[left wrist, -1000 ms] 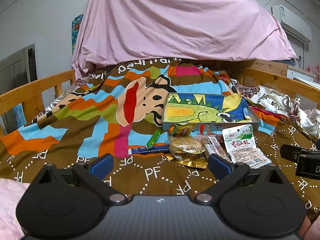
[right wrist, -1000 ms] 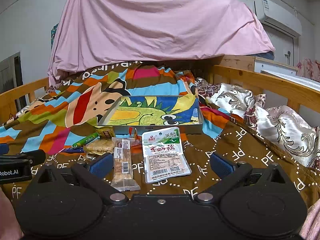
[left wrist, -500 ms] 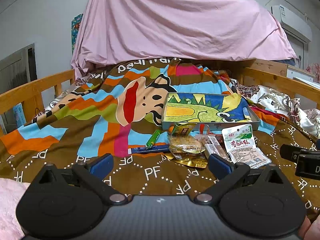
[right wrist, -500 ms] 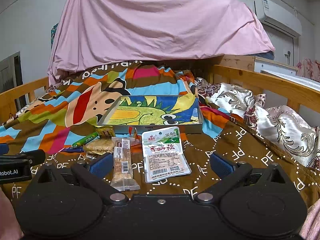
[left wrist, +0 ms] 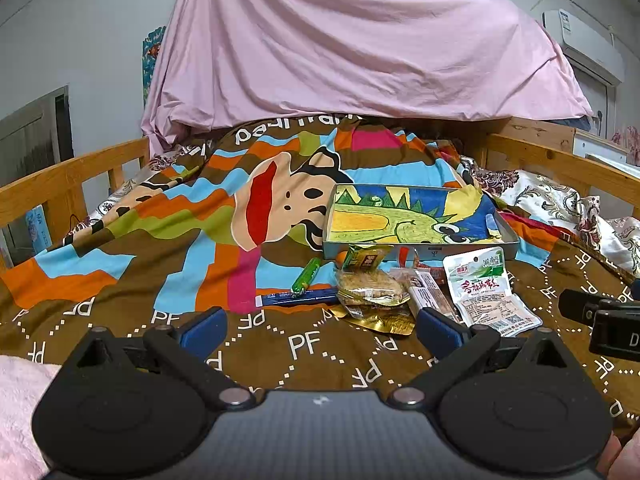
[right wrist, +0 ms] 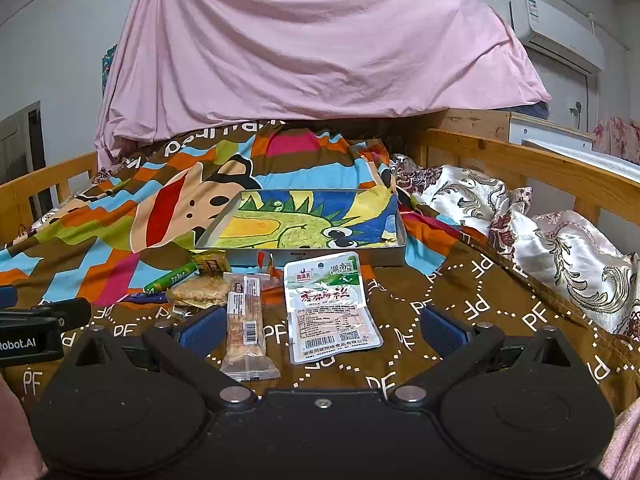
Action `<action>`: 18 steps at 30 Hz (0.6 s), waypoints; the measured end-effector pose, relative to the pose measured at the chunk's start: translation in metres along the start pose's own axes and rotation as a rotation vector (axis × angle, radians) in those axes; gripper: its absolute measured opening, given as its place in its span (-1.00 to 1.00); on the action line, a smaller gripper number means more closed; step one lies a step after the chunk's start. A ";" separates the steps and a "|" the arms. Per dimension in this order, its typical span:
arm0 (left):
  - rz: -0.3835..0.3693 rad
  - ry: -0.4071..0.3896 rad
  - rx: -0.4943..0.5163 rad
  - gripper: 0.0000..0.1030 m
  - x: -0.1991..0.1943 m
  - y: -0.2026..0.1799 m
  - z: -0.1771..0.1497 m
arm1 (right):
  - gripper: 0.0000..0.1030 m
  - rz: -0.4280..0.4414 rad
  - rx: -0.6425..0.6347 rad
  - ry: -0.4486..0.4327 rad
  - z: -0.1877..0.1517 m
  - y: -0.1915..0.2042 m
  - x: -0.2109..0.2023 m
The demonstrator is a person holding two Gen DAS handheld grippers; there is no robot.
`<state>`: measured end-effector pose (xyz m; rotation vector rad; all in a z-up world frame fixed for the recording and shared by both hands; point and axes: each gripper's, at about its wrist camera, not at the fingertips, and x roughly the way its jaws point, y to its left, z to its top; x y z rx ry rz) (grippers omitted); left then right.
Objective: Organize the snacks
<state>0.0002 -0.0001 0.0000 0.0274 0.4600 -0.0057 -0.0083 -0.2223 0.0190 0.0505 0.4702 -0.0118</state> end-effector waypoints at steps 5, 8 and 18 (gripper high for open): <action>0.000 0.002 -0.001 0.99 0.000 0.000 0.000 | 0.99 0.000 -0.001 0.001 0.000 0.000 0.000; 0.000 0.003 -0.003 0.99 -0.001 0.000 0.000 | 0.99 0.000 -0.001 0.001 0.000 0.000 0.000; 0.002 0.011 -0.005 0.99 0.000 -0.001 -0.002 | 0.99 0.010 -0.007 0.011 0.001 0.001 0.001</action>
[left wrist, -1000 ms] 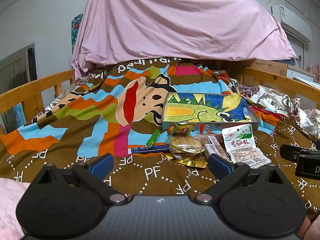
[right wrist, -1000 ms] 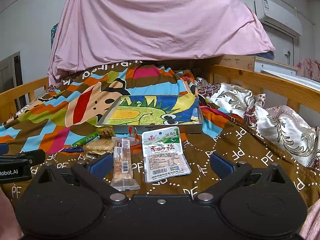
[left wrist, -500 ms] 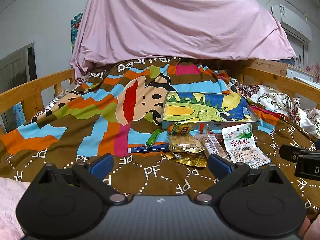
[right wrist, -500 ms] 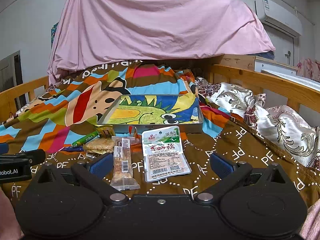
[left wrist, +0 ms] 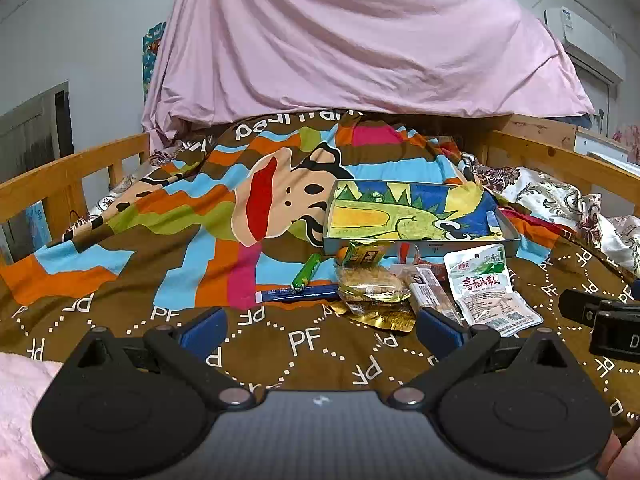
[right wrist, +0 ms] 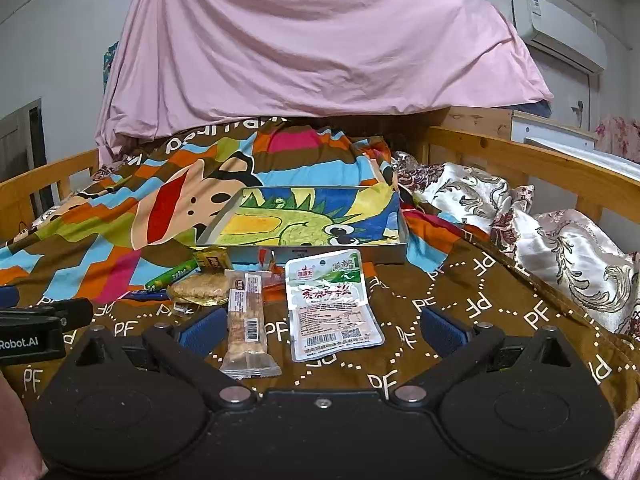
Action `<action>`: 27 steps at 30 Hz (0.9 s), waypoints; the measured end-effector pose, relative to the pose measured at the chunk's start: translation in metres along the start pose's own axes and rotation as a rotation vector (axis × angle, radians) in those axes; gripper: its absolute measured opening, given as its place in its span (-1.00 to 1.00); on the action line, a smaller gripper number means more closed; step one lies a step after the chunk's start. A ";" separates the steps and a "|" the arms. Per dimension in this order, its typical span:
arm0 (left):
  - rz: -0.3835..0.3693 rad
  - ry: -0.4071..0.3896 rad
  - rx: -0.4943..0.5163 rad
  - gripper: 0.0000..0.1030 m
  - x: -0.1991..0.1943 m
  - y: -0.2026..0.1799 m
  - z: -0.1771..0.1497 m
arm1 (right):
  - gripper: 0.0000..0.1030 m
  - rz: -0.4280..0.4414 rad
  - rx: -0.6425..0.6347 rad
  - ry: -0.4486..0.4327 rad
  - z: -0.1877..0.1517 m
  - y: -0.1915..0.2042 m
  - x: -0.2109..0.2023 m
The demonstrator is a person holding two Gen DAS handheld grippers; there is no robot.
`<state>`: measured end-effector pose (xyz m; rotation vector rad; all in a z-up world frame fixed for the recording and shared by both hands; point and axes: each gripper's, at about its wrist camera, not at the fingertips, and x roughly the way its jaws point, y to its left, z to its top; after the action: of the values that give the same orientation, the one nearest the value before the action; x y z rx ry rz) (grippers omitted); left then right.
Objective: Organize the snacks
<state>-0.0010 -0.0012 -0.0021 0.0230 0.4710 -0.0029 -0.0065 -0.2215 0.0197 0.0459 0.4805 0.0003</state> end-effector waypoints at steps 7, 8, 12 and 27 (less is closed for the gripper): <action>0.001 0.038 -0.009 0.99 0.007 0.002 0.000 | 0.99 -0.003 -0.002 0.076 0.000 0.003 0.014; 0.001 0.049 -0.011 0.99 0.009 0.002 0.001 | 0.99 -0.004 0.003 0.093 0.000 0.002 0.018; 0.002 0.084 -0.020 0.99 0.017 0.005 0.009 | 0.99 0.009 0.027 0.144 0.001 -0.002 0.030; -0.129 0.241 0.061 0.99 0.098 0.028 0.055 | 0.99 0.103 -0.174 0.161 0.013 0.020 0.094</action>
<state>0.1113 0.0254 0.0026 0.0532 0.7132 -0.1420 0.0832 -0.2009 -0.0109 -0.1008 0.6366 0.1476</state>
